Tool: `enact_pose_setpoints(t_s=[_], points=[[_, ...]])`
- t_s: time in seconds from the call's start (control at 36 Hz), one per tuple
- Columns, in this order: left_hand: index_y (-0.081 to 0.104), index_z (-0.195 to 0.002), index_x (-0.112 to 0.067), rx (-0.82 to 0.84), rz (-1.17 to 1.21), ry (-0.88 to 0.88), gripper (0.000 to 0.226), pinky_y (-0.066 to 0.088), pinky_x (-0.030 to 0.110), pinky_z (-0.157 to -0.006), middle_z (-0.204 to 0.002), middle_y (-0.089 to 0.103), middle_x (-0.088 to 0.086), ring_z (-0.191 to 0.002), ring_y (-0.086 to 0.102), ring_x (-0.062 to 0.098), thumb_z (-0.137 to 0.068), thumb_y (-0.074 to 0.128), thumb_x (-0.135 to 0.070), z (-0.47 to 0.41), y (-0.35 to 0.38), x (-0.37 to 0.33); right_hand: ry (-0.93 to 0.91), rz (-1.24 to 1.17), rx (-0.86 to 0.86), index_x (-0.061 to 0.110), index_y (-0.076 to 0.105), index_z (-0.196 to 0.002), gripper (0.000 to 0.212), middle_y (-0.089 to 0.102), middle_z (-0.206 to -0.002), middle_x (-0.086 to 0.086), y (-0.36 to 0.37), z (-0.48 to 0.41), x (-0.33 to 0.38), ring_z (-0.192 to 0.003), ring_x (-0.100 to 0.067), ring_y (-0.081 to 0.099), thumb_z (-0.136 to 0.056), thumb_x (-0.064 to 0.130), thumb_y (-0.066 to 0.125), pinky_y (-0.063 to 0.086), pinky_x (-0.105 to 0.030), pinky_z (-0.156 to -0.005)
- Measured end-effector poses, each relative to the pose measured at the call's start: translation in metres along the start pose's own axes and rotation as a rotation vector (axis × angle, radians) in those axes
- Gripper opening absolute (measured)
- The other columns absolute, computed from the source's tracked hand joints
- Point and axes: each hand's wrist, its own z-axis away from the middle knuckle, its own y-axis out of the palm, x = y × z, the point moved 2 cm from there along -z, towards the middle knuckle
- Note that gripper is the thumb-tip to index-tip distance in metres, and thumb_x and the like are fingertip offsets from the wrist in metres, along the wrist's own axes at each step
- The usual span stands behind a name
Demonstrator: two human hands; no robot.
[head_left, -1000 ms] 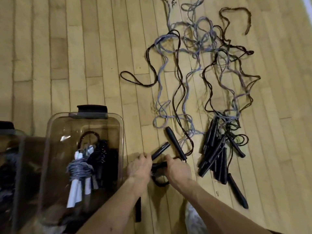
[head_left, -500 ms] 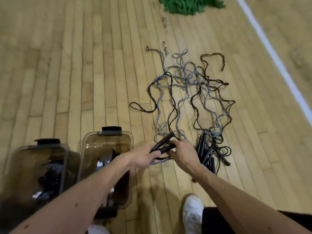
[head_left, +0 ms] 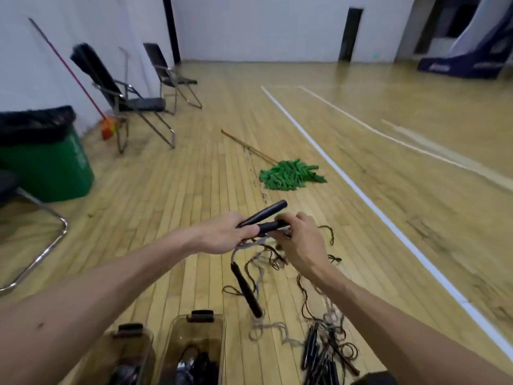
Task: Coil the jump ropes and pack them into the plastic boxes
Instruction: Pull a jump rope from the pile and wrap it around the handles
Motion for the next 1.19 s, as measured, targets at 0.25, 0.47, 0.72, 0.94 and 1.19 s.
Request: enact_pose_setpoints(t_s=[0.25, 0.47, 0.72, 0.94, 1.19], points=[[0.06, -0.093, -0.016, -0.126, -0.083, 0.103, 0.036, 0.045, 0.022, -0.061, -0.075, 0.052, -0.001, -0.066, 0.049, 0.009, -0.106, 0.04, -0.043, 0.111, -0.121, -0.147, -0.195, -0.075, -0.16, 0.027, 0.064, -0.132, 0.039, 0.05, -0.096, 0.006, -0.173, 0.005, 0.116, -0.086, -0.013, 0.048, -0.095, 0.038, 0.067, 0.034, -0.027, -0.073], [0.067, -0.098, -0.001, -0.287, 0.161, 0.154, 0.05, 0.048, 0.027, -0.055, -0.063, 0.054, 0.0, -0.054, 0.054, 0.011, -0.104, 0.043, -0.044, 0.197, -0.204, -0.241, -0.408, -0.411, -0.135, 0.036, 0.035, -0.136, 0.064, 0.061, -0.11, 0.012, -0.292, 0.024, 0.195, -0.1, 0.0, 0.064, -0.087, 0.06, 0.068, 0.057, -0.028, -0.087], [0.068, -0.091, -0.006, -0.225, 0.498, 0.118, 0.049, 0.043, 0.026, -0.053, -0.069, 0.056, 0.005, -0.055, 0.051, 0.015, -0.103, 0.044, -0.046, 0.227, -0.193, -0.262, -0.495, -0.109, -0.129, 0.046, 0.025, -0.113, 0.062, 0.06, -0.1, 0.021, -0.324, 0.052, 0.208, -0.097, 0.002, 0.057, -0.081, 0.052, 0.078, 0.047, -0.027, -0.092], [0.072, -0.094, -0.006, -0.065, 0.712, -0.085, 0.04, 0.041, 0.025, -0.056, -0.067, 0.055, 0.002, -0.055, 0.048, 0.014, -0.096, 0.058, -0.044, 0.204, -0.13, -0.199, -0.474, 0.0, 0.112, 0.041, 0.045, -0.078, 0.027, 0.055, -0.073, 0.013, -0.28, 0.084, 0.162, -0.06, 0.001, 0.049, -0.101, 0.034, 0.059, 0.04, -0.015, -0.059], [0.067, -0.11, -0.004, -0.01, 0.622, -0.152, 0.038, 0.034, 0.022, -0.049, -0.065, 0.047, -0.001, -0.054, 0.041, 0.01, -0.099, 0.057, -0.039, 0.17, -0.027, -0.126, -0.317, -0.284, 0.256, 0.033, 0.064, -0.079, 0.016, 0.061, -0.07, 0.009, -0.205, 0.123, 0.082, -0.062, -0.005, 0.05, -0.09, 0.033, 0.075, 0.039, -0.026, -0.058]])
